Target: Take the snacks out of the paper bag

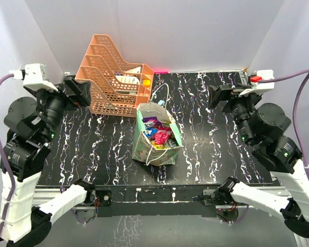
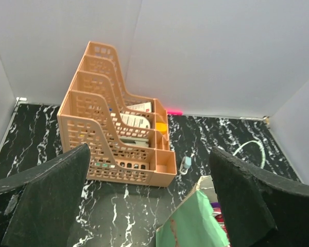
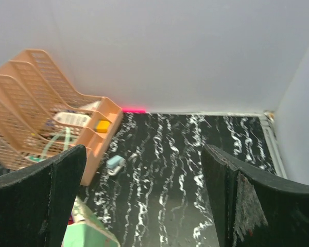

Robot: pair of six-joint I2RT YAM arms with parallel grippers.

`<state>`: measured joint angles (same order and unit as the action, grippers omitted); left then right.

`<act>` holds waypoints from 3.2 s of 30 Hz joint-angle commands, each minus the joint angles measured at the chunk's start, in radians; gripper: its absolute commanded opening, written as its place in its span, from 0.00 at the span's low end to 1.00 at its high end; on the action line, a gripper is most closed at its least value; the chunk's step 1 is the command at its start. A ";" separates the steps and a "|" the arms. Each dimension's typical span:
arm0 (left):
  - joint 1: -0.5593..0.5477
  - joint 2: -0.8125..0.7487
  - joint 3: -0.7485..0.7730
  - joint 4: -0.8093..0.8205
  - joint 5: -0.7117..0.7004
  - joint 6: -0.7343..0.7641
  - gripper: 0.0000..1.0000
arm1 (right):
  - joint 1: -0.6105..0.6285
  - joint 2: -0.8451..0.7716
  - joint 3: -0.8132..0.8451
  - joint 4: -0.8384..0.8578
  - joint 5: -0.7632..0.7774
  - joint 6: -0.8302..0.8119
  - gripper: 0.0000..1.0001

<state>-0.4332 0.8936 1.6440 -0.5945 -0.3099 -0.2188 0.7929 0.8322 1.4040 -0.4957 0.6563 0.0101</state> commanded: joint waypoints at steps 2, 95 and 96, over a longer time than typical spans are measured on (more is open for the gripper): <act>0.046 -0.004 -0.090 0.087 -0.002 -0.009 0.98 | -0.156 0.002 -0.082 0.025 -0.049 0.052 0.98; -0.667 0.143 -0.269 -0.154 -0.123 -0.607 0.00 | -0.509 0.193 -0.255 0.270 -0.672 0.603 0.07; -0.667 0.158 -0.256 -0.160 -0.123 -0.606 0.00 | -0.509 0.164 -0.267 0.257 -0.661 0.608 0.07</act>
<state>-1.0969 1.0298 1.2709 -0.7509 -0.3504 -0.8520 0.2932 1.1004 1.1549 -0.2840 -0.1078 0.6106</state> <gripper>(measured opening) 0.019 0.078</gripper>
